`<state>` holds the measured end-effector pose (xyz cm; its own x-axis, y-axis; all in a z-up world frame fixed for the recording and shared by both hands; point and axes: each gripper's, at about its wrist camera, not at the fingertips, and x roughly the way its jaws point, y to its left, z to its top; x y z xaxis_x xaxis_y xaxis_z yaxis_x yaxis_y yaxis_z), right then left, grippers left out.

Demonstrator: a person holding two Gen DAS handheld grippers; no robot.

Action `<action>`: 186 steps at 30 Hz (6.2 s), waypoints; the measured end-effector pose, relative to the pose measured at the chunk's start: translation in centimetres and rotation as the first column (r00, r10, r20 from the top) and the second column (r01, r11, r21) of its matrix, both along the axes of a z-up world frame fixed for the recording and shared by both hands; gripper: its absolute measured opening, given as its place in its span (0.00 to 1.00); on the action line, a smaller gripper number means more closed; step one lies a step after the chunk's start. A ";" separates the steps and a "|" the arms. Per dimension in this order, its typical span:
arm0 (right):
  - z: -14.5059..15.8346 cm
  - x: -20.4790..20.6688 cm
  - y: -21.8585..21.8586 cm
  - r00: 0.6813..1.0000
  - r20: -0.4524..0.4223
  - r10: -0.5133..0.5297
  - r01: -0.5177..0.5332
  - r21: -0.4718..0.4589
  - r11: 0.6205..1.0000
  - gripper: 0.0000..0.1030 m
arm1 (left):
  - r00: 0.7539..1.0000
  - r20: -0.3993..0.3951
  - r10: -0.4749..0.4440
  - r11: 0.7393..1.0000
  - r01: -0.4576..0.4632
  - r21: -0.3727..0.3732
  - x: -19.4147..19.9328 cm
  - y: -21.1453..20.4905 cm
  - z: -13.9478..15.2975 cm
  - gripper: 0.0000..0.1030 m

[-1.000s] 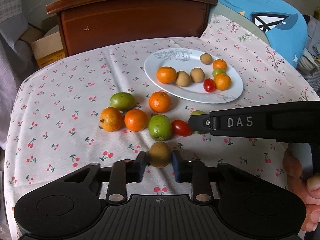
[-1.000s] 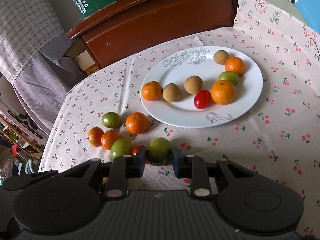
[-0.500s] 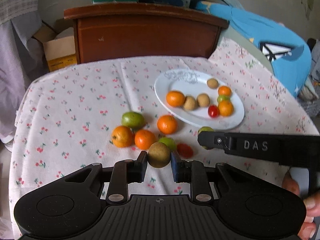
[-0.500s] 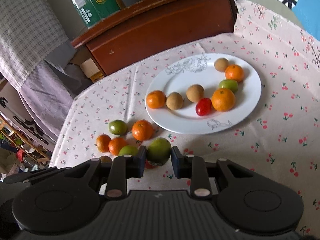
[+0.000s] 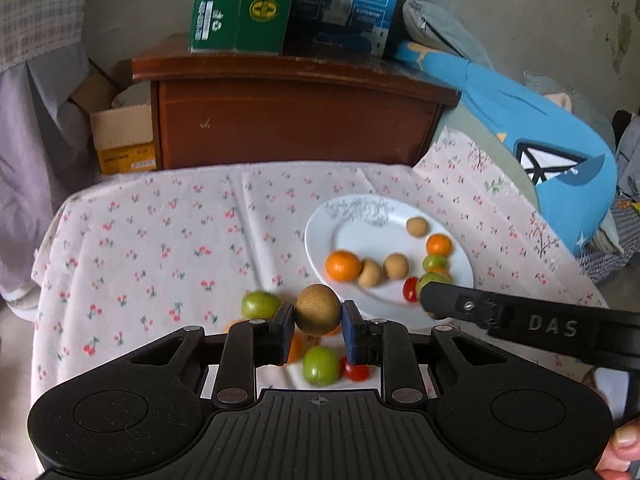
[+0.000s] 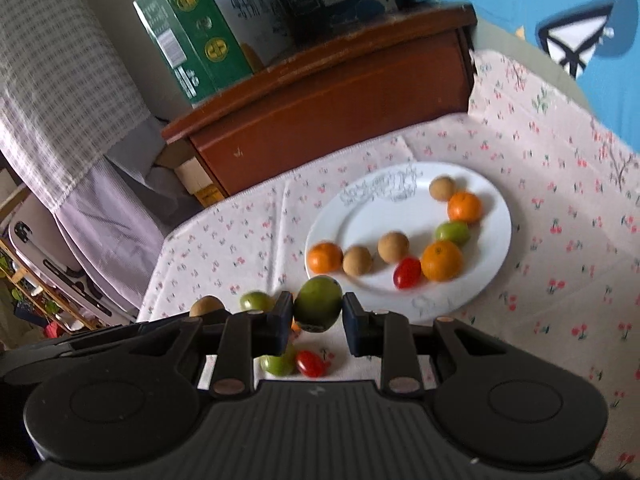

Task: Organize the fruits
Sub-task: 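Carry kiwi and green jujube onto the white plate and open both tools, then move both tools back from the plate to the fruit cluster, then grasp a red cherry tomato with the right tool while the left tool grasps an orange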

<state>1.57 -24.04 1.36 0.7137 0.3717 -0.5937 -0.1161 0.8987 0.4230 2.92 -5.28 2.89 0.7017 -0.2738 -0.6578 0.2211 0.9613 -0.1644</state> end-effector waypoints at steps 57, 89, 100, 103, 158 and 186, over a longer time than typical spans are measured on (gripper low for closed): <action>-2.0 9.0 -4.9 0.975 -0.074 -0.208 0.209 0.008 0.978 0.43 | 0.998 0.005 -0.062 0.989 0.060 0.134 11.1 -6.0 -0.7 0.63; -0.1 4.5 -1.4 0.993 -0.015 -0.118 0.117 -0.052 0.992 0.60 | 0.998 -0.019 0.055 0.987 -0.051 0.151 4.4 -1.6 1.5 0.86; -1.0 1.5 0.1 0.997 -0.035 -0.070 0.068 -0.041 0.997 0.60 | 0.995 -0.048 0.086 0.989 -0.079 0.129 1.5 1.2 0.9 0.86; -1.2 0.7 0.4 0.998 -0.039 -0.054 0.052 -0.044 0.998 0.60 | 0.992 -0.056 0.114 0.987 -0.107 0.121 1.0 2.6 0.5 0.86; -6.2 0.2 5.5 0.987 -0.019 0.157 -0.157 -0.223 0.962 0.18 | 0.993 -0.082 0.089 0.996 -0.089 -0.003 3.0 4.7 -6.6 0.50; -6.0 0.5 4.4 0.992 -0.053 0.119 -0.126 -0.178 0.976 0.18 | 0.998 -0.043 -0.053 0.997 0.056 0.060 2.7 3.3 -7.2 0.25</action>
<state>2.03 -19.64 -4.66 0.6426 0.3383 -0.6874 -0.2156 0.9408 0.2615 5.60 -2.02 -4.28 0.6587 -0.2696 -0.7025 0.2678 0.9565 -0.1160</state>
